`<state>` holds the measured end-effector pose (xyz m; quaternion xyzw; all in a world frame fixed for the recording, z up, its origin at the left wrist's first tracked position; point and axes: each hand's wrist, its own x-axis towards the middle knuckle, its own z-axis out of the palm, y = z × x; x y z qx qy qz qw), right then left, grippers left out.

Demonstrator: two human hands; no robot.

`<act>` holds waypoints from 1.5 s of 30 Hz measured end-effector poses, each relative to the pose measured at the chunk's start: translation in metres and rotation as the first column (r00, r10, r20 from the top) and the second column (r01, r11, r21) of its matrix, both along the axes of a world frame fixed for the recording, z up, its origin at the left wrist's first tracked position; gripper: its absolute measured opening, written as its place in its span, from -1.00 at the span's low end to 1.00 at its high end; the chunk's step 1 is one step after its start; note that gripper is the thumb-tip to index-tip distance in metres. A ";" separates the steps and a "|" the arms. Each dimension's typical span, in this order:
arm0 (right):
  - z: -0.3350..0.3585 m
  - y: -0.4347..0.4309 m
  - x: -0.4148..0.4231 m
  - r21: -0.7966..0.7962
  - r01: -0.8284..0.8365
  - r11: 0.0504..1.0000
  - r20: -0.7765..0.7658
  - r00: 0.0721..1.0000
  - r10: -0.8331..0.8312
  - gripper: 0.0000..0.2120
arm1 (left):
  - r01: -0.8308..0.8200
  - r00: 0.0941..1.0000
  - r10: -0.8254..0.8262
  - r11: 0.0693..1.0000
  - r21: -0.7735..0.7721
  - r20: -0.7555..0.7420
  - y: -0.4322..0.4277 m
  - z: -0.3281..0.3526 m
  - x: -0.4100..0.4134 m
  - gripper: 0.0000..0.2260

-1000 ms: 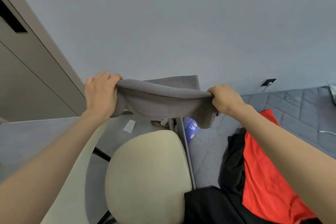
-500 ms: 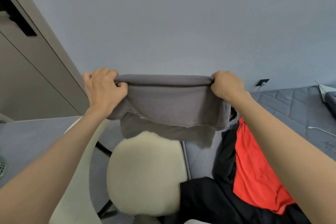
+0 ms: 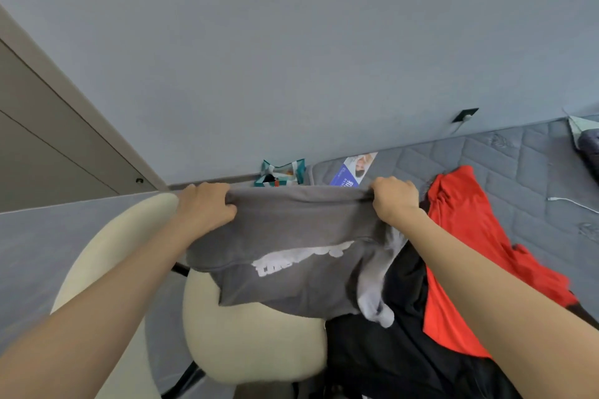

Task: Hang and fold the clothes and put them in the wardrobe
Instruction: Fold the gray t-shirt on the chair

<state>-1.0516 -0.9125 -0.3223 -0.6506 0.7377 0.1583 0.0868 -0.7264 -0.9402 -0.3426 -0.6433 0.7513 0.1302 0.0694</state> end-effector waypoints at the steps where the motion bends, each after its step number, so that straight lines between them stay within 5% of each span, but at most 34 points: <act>1: -0.001 -0.001 -0.001 -0.026 -0.002 1.000 -0.002 1.000 0.002 -0.72 | 0.010 0.999 -0.011 0.999 -0.053 -0.036 -0.002 -0.002 0.000 -0.92; 6: 0.002 0.001 -0.008 -0.087 0.014 0.996 0.026 1.000 -0.011 -0.71 | 0.026 0.991 -0.055 0.975 -0.222 -0.123 0.003 0.000 -0.003 -0.94; 21: 0.066 0.151 -0.039 -0.166 -0.096 0.981 0.142 0.983 0.120 -0.84 | -0.095 0.987 0.047 0.944 -0.316 -0.155 0.167 0.068 -0.022 -0.88; 24: 0.080 0.182 -0.046 -0.180 -0.076 0.981 0.174 0.979 0.108 -0.90 | -0.098 0.981 0.055 0.968 -0.231 -0.188 0.199 0.088 -0.023 -0.83; 29: 0.095 0.213 -0.057 -0.045 -0.039 0.998 0.275 0.960 0.050 -0.94 | -0.085 0.927 0.140 0.982 0.168 -0.349 0.232 0.118 -0.029 -0.79; 35: 0.094 0.229 -0.054 0.238 -0.087 0.967 0.367 0.930 -0.007 -0.84 | -0.028 0.956 0.150 0.902 0.431 -0.253 0.243 0.135 -0.035 -0.76; 42: 0.077 0.207 -0.042 0.184 -0.081 0.980 0.301 0.953 0.022 -0.94 | -0.074 0.994 0.097 0.935 0.348 -0.049 0.220 0.109 -0.023 -0.73; 45: 0.061 0.188 -0.033 0.095 -0.069 0.993 0.226 0.973 0.046 -0.79 | -0.059 0.997 0.043 0.960 0.275 0.063 0.207 0.081 -0.016 -0.76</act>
